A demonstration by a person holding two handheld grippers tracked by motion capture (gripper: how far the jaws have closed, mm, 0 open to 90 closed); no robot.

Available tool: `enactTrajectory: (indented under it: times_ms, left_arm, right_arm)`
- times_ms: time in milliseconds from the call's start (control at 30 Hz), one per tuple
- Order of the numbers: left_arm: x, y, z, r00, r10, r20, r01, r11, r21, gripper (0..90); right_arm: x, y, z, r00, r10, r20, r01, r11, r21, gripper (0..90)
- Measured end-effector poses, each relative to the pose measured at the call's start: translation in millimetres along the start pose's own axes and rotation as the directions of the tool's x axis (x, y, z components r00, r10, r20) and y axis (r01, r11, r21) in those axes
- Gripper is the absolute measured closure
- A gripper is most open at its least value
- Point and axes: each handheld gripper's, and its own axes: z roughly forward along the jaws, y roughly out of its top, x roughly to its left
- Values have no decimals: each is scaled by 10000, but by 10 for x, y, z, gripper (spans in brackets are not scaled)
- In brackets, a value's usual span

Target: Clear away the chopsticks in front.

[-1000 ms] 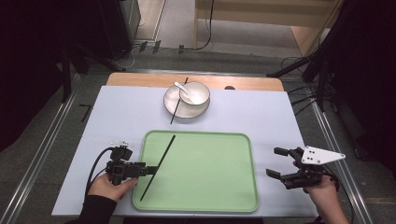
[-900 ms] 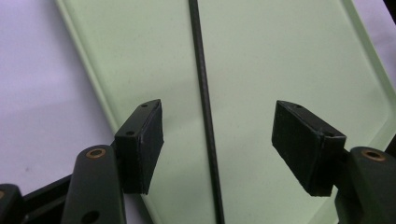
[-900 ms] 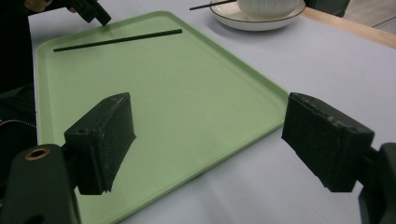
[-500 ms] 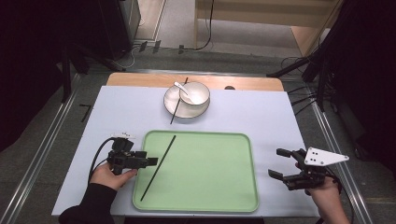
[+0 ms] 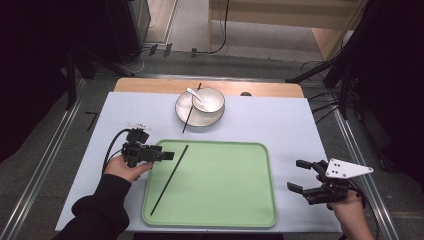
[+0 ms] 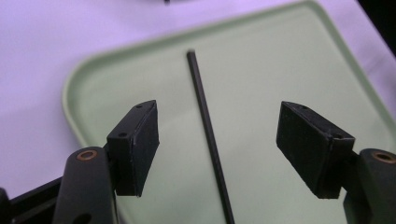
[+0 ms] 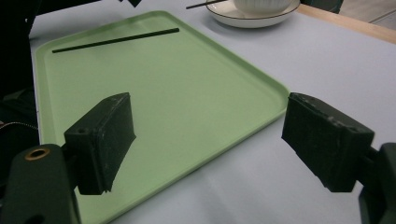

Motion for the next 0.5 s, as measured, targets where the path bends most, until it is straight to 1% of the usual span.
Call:
enactTrajectory:
  times_ms: [100,233,300,333,433,500]
  left_arm:
    - [15,166,2,9998,108,-172,-109,9999,-64,298]
    - [31,343,22,9994,232,-272,-237,9996,-174,295]
    - [43,438,34,9992,225,-326,-231,9996,-189,294]
    - [47,482,44,9992,229,-336,-239,9993,-283,295]
    - [49,614,81,9985,267,-478,-279,9993,-257,295]
    - [39,697,117,9971,449,-614,-462,9987,-208,294]
  right_arm:
    - [-8,-4,-12,10000,63,37,-63,10000,-65,174]
    - [-9,-3,-7,10000,44,28,-44,10000,-55,174]
    - [-5,-1,1,10000,10,17,-10,10000,8,174]
    - [-4,0,3,10000,19,7,-19,10000,16,174]
    - [-9,-2,2,10000,2,29,-2,10000,11,174]
    - [-10,-4,0,10000,57,-2,-57,10000,4,174]
